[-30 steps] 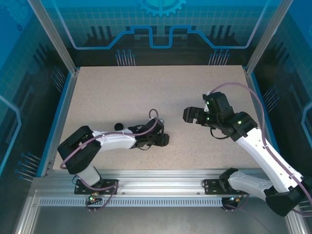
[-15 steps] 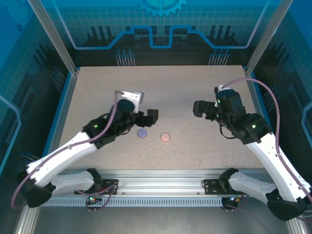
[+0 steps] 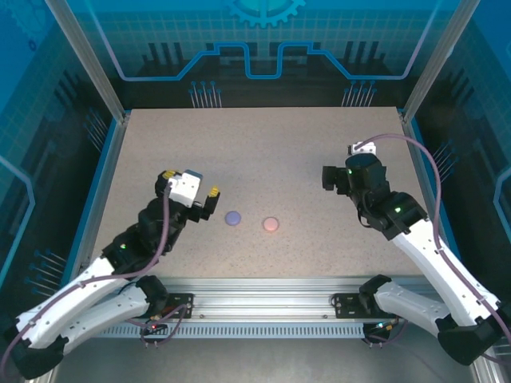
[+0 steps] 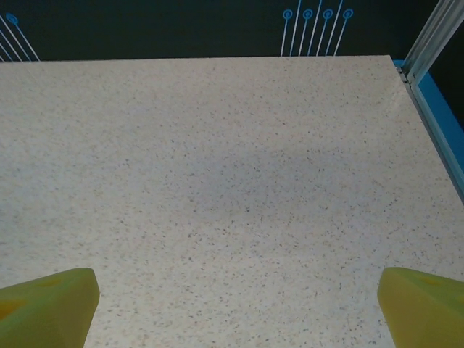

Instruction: Insert the wireless bluetooth earbuds into the charging case

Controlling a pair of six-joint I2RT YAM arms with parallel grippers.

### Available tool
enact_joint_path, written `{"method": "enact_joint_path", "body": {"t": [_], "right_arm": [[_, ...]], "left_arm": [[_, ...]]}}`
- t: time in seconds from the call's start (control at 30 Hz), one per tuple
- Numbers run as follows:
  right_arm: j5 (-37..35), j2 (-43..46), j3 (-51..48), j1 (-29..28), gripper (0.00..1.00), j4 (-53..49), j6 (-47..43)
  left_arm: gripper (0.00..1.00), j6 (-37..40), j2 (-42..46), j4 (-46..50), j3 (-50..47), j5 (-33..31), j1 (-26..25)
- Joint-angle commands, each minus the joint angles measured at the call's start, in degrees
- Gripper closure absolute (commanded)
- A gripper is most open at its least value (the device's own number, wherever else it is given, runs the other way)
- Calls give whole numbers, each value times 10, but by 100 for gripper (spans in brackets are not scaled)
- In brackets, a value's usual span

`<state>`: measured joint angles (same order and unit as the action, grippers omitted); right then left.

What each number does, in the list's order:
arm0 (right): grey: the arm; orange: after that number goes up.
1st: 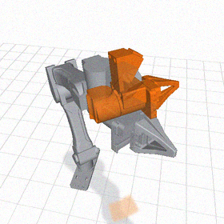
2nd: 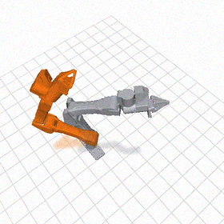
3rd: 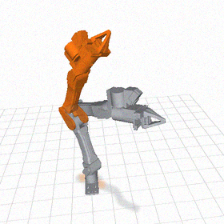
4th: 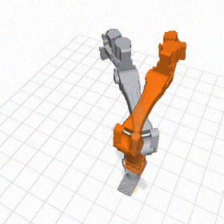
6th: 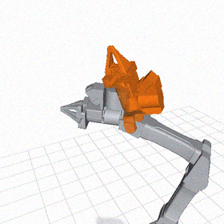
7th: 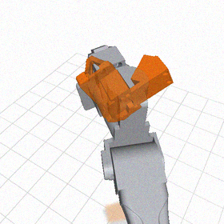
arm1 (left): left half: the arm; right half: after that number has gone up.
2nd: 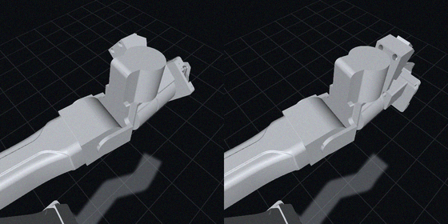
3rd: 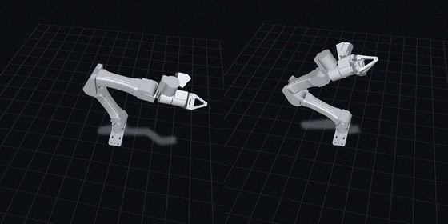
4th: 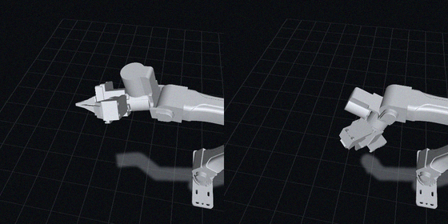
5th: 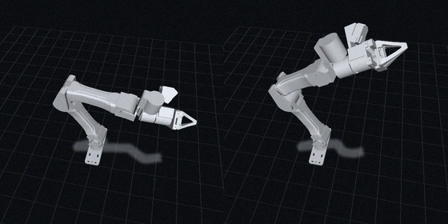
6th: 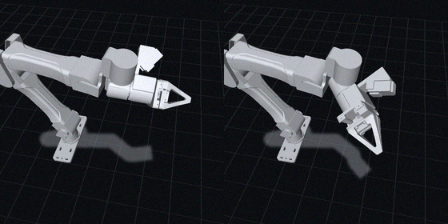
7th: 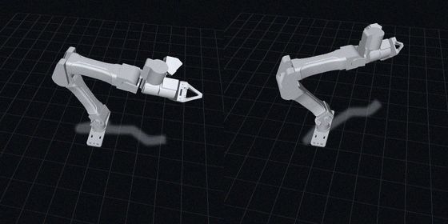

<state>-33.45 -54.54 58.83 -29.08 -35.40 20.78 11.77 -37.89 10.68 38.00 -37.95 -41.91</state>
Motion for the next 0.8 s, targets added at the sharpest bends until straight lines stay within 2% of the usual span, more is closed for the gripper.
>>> {"method": "enact_joint_path", "body": {"t": [0.0, 0.1, 0.17, 0.23, 0.3, 0.4, 0.53, 0.77], "right_arm": [[1, 27, -74, 18, 0, 127, -101], [14, 26, -147, 54, 0, 212, -156], [31, 18, -182, 88, 0, 267, -175], [52, 4, -211, 127, 0, 310, -178], [76, -12, -243, 164, 0, 363, -177], [102, -36, -283, 190, 0, 438, -178], [125, -62, -329, 192, 0, 550, -196], [158, -128, -366, 193, 0, 685, -226]], "left_arm": [[1, 24, 7, -108, -66, 9, 75], [1, -36, -8, -182, -132, 87, 171], [1, -53, -23, -261, -175, 142, 217], [1, -66, -51, -331, -207, 168, 247], [1, -66, -100, -386, -228, 175, 264], [1, -35, -170, -456, -253, 181, 267], [1, -38, -246, -574, -274, 205, 295], [1, -50, -383, -675, -252, 275, 331]]}}
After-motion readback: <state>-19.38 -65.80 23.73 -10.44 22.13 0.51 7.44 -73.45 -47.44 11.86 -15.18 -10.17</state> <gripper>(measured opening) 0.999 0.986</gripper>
